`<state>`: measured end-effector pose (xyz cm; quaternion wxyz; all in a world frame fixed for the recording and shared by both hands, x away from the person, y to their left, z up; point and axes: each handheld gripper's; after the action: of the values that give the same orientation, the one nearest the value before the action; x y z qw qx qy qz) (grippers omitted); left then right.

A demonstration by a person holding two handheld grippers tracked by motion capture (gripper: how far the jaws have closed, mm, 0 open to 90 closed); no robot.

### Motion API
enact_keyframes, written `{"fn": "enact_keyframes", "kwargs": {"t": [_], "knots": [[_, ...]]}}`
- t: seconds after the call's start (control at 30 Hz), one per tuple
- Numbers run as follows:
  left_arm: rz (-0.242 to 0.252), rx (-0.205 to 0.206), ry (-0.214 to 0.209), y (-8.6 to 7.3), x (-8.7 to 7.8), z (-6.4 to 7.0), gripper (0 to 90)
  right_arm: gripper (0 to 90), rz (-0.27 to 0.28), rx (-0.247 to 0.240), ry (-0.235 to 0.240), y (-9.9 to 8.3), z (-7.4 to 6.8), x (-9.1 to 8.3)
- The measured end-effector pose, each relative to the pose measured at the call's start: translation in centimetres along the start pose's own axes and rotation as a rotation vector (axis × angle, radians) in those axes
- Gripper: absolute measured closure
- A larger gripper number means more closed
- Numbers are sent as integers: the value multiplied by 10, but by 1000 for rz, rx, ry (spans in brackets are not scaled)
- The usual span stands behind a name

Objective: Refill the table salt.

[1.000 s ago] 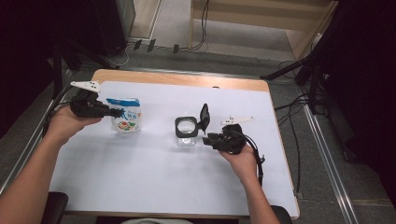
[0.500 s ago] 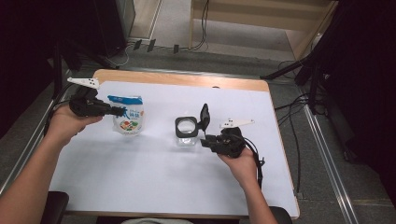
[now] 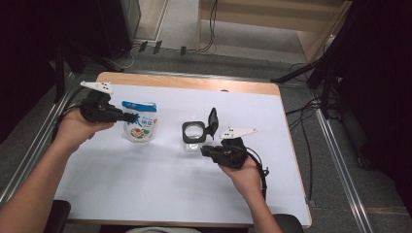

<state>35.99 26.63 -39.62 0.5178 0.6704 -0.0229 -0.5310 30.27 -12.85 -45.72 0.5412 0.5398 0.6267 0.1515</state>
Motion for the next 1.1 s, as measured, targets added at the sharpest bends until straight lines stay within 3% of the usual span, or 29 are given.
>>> {"fn": "enact_keyframes", "kwargs": {"t": [0.1, 0.3, 0.5, 0.6, 0.7, 0.73, 0.83, 0.93, 1.1], "knots": [[-6, 9, -11, 6, 3, 8, 900, 856, -8, -16, 3, 4, -2, 7], [8, -18, -54, 18, 3, 23, 900, 884, 9, -23, 11, 11, -5, 11], [0, -28, -58, 29, 4, 38, 900, 900, 24, -31, 4, 16, -6, 14], [-21, -18, -55, 33, 7, 45, 900, 900, 23, -31, -6, 20, -7, 19], [-25, 22, -51, 39, 6, 56, 900, 900, 29, -15, 8, 22, -6, 27], [-24, 22, -66, 42, 5, 57, 900, 900, 32, -9, 13, 23, -5, 31], [-30, 24, -72, 49, 4, 61, 900, 900, 37, -14, 1, 26, -8, 42], [-27, 32, -76, 54, 3, 64, 900, 900, 37, -39, -49, 29, -14, 53], [-38, 46, -89, 59, 4, 67, 900, 900, 93, -41, -101, 32, -16, 67]]}}
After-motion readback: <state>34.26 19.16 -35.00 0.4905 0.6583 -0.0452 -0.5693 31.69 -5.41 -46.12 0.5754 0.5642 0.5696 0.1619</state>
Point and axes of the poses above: each handheld gripper's, and its own axes: x roughly forward along the jaws, y roughly out of its top, z roughly to its right, and after that the axes turned 12 degrees about y, right-handed
